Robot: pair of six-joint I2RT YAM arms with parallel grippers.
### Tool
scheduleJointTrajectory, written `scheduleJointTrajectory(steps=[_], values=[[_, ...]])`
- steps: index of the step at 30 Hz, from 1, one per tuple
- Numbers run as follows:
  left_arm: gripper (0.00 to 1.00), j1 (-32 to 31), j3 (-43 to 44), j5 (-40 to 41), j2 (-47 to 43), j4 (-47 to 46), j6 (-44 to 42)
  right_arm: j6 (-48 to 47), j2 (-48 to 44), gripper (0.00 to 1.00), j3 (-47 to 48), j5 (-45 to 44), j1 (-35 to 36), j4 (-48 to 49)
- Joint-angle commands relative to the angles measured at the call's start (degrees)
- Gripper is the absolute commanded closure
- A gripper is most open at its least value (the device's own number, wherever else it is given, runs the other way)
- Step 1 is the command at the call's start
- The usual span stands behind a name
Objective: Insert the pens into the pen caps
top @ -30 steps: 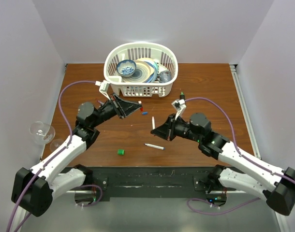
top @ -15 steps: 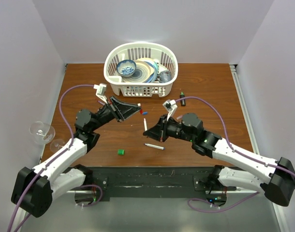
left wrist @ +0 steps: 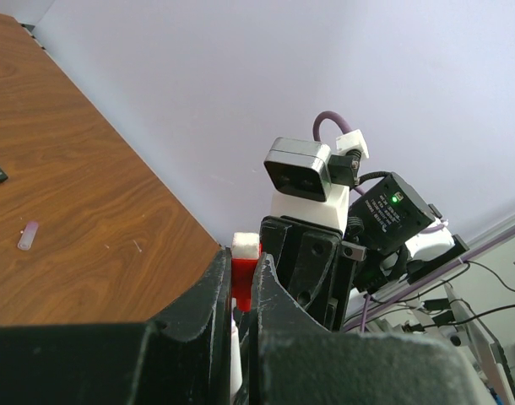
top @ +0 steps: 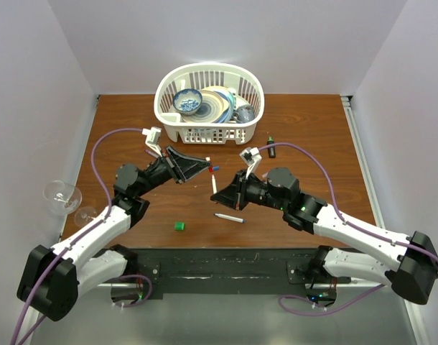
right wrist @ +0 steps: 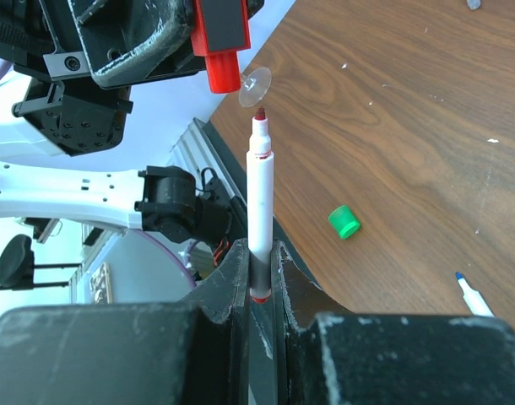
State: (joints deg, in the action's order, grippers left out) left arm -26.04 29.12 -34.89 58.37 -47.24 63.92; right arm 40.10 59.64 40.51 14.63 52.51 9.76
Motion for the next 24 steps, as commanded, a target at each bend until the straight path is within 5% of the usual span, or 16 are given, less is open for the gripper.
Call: scheduleJointTrajectory(steps=[1, 24], values=[[1.00, -0.5, -0.3, -0.2, 0.1, -3.1, -0.5, 0.2, -0.1, 1.00, 2.7, -0.9, 0.4, 2.9], [1.00, -1.0, -1.3, 1.5, 0.6, -2.2, -1.8, 0.2, -0.8, 1.00, 2.7, -1.4, 0.8, 2.0]])
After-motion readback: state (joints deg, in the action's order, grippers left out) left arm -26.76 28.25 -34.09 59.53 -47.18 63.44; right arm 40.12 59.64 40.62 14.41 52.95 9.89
